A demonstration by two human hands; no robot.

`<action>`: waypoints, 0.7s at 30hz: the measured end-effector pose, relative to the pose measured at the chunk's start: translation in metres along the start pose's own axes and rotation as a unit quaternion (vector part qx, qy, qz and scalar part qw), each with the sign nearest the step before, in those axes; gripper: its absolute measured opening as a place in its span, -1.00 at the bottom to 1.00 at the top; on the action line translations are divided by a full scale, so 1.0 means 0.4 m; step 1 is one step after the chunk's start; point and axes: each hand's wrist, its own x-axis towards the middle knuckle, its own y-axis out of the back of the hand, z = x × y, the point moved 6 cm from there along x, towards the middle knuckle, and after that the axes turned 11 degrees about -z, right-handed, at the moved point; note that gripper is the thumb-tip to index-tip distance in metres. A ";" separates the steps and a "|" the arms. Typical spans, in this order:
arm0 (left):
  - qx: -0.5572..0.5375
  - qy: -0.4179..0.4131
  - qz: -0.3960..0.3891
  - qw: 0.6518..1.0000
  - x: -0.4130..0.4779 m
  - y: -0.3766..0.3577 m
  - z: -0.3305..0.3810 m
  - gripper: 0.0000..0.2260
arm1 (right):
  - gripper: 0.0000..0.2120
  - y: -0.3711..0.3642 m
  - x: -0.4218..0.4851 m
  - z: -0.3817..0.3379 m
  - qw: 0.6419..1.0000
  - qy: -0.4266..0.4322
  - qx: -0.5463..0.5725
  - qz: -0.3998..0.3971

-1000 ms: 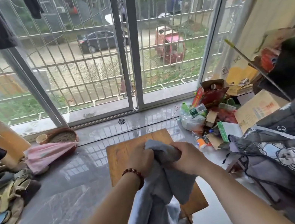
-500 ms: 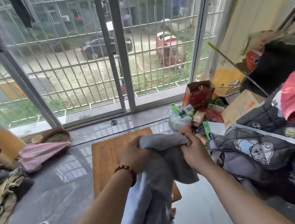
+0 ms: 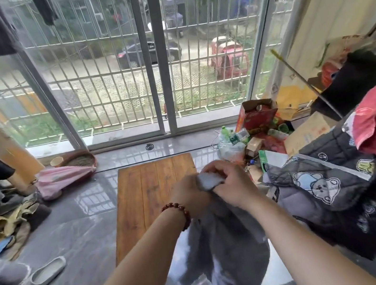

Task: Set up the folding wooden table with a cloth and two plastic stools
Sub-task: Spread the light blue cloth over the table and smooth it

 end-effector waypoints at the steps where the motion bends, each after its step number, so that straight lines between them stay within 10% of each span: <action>1: 0.002 0.001 0.005 1.000 -0.002 -0.003 0.001 -0.85 | -0.64 0.009 -0.006 0.000 1.000 0.005 -0.002 0.009; 14: -0.277 0.031 0.092 0.956 -0.015 0.040 -0.074 -0.79 | -0.42 0.040 -0.053 0.092 0.996 -0.045 0.067 0.030; 21: -0.312 0.061 0.058 0.946 -0.031 0.040 -0.120 -0.72 | -0.81 -0.012 -0.062 0.081 0.981 -0.056 0.182 -0.045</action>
